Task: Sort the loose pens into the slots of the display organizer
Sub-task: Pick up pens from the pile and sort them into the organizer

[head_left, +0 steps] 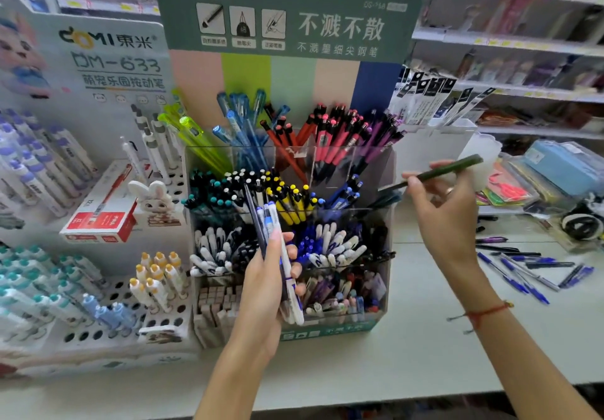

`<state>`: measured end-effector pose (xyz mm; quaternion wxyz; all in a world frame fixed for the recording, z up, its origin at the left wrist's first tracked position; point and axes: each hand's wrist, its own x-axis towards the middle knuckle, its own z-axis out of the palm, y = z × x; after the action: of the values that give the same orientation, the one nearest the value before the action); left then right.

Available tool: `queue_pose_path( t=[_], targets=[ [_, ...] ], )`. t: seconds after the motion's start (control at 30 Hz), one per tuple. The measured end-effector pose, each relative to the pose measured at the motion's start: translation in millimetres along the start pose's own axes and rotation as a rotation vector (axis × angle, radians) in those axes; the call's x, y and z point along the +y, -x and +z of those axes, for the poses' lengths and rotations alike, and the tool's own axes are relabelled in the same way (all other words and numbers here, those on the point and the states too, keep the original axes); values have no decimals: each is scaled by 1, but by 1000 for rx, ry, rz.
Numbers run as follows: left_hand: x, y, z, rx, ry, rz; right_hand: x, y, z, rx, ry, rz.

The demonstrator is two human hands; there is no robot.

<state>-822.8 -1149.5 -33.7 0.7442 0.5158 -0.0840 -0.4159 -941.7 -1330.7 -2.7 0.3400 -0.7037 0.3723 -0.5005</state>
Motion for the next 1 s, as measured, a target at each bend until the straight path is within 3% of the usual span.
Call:
queue_pose_path(
  t=[0.17, 0.5, 0.6, 0.63, 0.7, 0.77, 0.8, 1.0],
  targets=[
    [-1, 5, -8, -72, -2, -55, 23, -16, 19, -73, 211, 19],
    [0, 14, -15, -82, 19, -58, 37, -6, 26, -131, 557, -261],
    [-1, 17, -16, -49, 91, -6, 17, 20, 29, -85, 437, -319],
    [-1, 17, -16, -32, 123, 30, 5, 33, 30, -153, 306, -258],
    [-2, 18, -14, -8, 216, 129, -19, 61, 34, -523, 31, 45],
    [-2, 19, -12, 36, 302, 195, -32, 85, 40, -893, -64, 299],
    [-2, 19, -12, 65, 343, 200, -34, 95, 42, -971, -87, 317],
    [1, 22, -15, 103, 332, 206, -43, 108, 46, -913, -201, 330]
  ],
)
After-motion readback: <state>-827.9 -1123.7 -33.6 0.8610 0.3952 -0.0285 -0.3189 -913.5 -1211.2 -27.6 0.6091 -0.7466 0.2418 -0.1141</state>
